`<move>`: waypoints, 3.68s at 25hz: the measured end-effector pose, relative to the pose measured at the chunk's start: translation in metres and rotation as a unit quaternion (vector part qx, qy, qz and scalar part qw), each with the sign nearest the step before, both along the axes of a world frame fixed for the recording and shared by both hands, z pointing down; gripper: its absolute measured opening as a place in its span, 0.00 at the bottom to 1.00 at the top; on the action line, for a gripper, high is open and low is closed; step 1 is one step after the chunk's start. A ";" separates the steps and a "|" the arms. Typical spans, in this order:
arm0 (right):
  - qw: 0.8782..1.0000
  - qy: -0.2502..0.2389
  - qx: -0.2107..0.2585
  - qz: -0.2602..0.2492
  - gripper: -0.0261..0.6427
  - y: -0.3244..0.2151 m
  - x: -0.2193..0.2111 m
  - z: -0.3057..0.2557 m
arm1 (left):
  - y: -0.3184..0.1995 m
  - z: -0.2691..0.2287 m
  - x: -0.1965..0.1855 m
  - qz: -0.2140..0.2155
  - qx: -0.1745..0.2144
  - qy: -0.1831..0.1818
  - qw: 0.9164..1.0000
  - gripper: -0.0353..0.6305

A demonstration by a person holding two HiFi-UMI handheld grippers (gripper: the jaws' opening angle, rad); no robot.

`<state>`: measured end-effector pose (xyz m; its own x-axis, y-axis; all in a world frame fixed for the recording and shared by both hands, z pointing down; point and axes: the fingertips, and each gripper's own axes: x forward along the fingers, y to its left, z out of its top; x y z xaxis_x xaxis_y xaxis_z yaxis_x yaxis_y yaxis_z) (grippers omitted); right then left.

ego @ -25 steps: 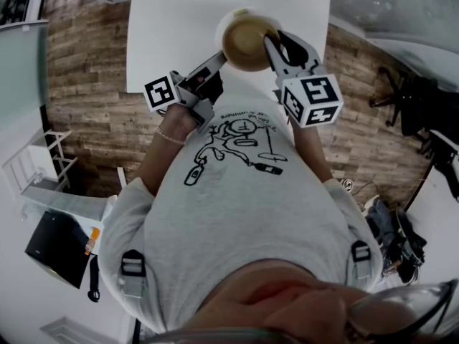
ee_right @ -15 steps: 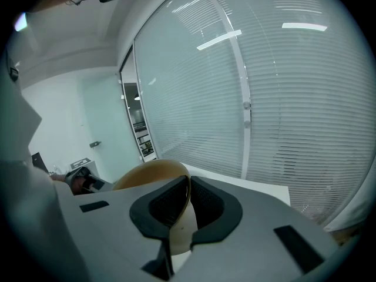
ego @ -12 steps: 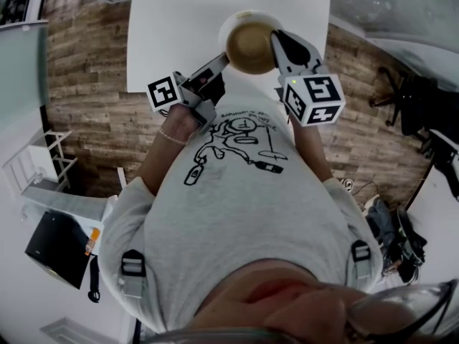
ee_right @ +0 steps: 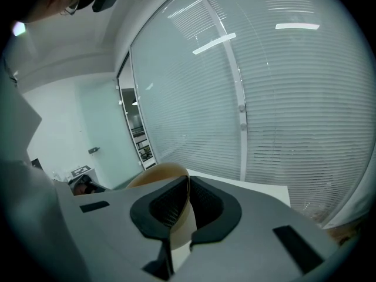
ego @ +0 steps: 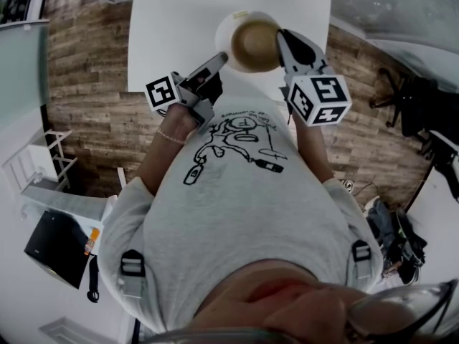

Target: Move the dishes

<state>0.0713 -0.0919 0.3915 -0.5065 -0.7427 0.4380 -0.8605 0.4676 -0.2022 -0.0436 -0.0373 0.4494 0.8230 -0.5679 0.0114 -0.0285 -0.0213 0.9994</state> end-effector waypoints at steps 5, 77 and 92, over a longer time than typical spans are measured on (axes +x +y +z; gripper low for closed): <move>1.000 -0.008 0.006 0.012 0.10 -0.001 0.014 -0.007 | -0.002 0.001 -0.003 -0.006 -0.002 -0.006 1.000 0.06; 0.985 -0.129 -0.091 0.076 0.10 0.027 0.008 0.215 | -0.003 -0.015 -0.047 -0.053 0.016 -0.020 0.998 0.06; 0.982 -0.112 -0.113 0.102 0.10 0.034 0.005 0.274 | -0.003 -0.012 -0.048 -0.044 0.008 -0.021 0.999 0.06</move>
